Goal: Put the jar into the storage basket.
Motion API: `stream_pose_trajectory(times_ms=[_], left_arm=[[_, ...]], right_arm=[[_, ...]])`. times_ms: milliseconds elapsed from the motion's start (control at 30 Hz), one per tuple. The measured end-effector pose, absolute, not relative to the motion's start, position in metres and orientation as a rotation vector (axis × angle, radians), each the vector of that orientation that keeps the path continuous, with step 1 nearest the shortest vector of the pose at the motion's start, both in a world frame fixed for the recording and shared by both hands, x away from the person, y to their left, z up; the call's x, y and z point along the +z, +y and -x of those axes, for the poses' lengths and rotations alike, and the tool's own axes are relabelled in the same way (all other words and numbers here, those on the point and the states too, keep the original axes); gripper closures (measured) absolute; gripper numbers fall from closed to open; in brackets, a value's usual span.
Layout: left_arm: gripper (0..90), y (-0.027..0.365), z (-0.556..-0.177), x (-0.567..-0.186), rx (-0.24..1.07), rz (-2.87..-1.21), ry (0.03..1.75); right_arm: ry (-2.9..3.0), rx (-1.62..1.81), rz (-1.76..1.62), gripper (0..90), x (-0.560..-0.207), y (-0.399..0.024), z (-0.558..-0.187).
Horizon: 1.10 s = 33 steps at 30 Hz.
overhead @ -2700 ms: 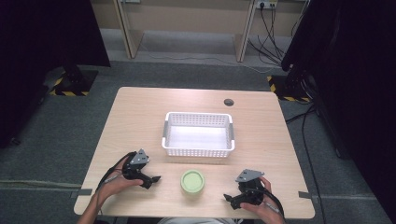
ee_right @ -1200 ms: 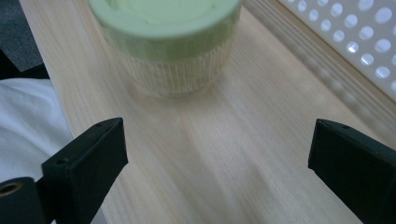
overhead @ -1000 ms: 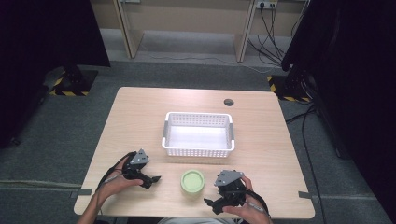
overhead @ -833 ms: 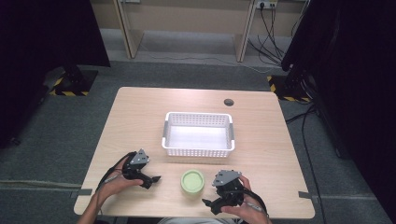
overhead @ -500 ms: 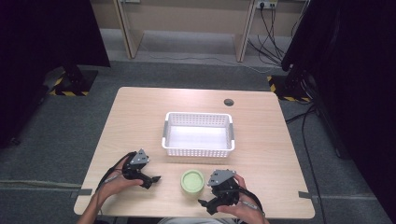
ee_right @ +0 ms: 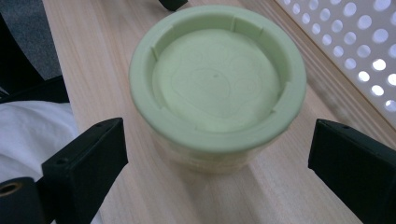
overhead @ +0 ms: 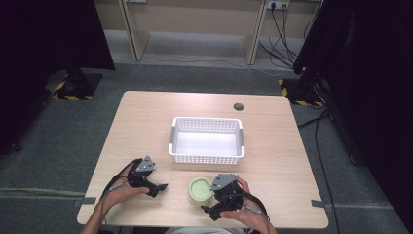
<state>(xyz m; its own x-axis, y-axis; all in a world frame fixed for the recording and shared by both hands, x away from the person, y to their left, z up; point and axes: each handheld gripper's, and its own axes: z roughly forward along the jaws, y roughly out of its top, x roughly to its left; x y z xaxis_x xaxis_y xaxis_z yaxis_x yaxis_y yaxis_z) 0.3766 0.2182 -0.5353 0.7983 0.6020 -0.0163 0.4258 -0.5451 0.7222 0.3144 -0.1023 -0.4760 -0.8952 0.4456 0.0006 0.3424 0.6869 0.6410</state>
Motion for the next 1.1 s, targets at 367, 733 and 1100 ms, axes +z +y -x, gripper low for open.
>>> stream_pose_trajectory(times_ms=[367,733,1100], left_arm=[[0.0,0.218,-0.377,-0.535,0.301,-2.230,0.755],[0.0,0.218,-0.377,-0.535,0.301,-2.230,0.755],[0.0,0.218,-0.377,-0.535,0.301,-2.230,0.755]], right_arm=[[2.763,0.976,-0.621,4.9,-0.478,-0.088,-0.322],[2.778,0.956,-0.628,6.8,-0.481,-0.078,-0.328],[2.793,0.947,-0.638,10.9,-0.483,-0.075,-0.330]])
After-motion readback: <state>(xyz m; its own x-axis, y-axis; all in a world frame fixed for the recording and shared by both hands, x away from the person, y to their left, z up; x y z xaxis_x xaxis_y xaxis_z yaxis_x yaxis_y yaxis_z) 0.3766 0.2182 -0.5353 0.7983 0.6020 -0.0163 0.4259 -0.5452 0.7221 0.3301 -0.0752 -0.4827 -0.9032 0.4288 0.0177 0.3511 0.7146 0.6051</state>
